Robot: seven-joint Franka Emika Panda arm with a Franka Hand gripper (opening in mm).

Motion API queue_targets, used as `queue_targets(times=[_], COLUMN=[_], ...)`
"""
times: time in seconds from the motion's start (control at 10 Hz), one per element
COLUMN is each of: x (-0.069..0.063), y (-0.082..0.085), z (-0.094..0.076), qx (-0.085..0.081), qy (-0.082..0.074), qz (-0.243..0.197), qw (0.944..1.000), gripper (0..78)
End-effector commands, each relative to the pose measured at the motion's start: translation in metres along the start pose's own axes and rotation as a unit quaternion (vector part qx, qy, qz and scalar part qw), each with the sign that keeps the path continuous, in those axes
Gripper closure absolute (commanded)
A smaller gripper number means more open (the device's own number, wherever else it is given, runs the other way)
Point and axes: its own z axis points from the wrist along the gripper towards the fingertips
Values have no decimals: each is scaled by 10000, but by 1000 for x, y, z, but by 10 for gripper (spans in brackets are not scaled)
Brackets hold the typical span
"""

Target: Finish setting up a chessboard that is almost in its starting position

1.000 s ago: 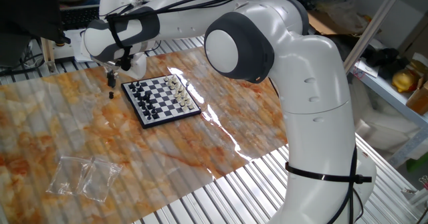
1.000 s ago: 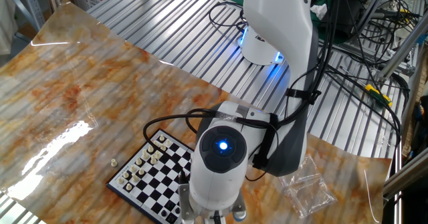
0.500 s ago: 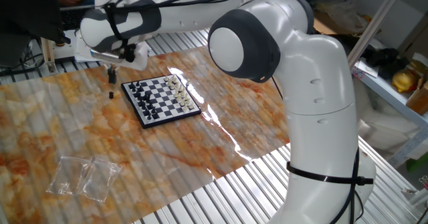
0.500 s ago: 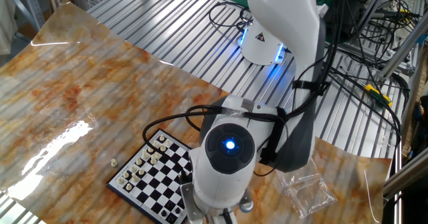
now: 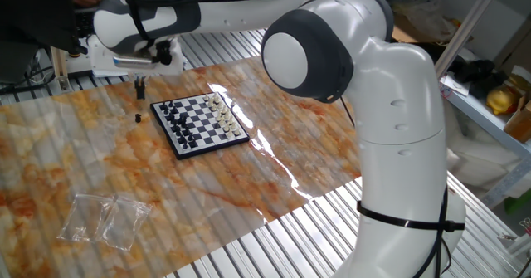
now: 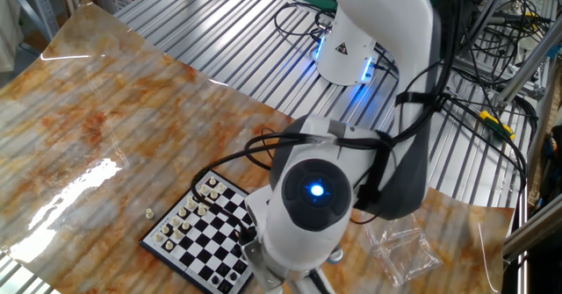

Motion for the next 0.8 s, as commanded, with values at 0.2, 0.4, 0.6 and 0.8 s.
queue_targets(times=[0.2,0.4,0.6,0.8], x=[7,7,7,9], y=[-2,-2,-2,-4], z=[-16,-16,-17,-18], qx=[205,213,208,224], qy=[16,18,28,26], qz=[-533,-587,-581,-707], qw=[9984,9980,9981,9972], gripper=[776,776,776,776])
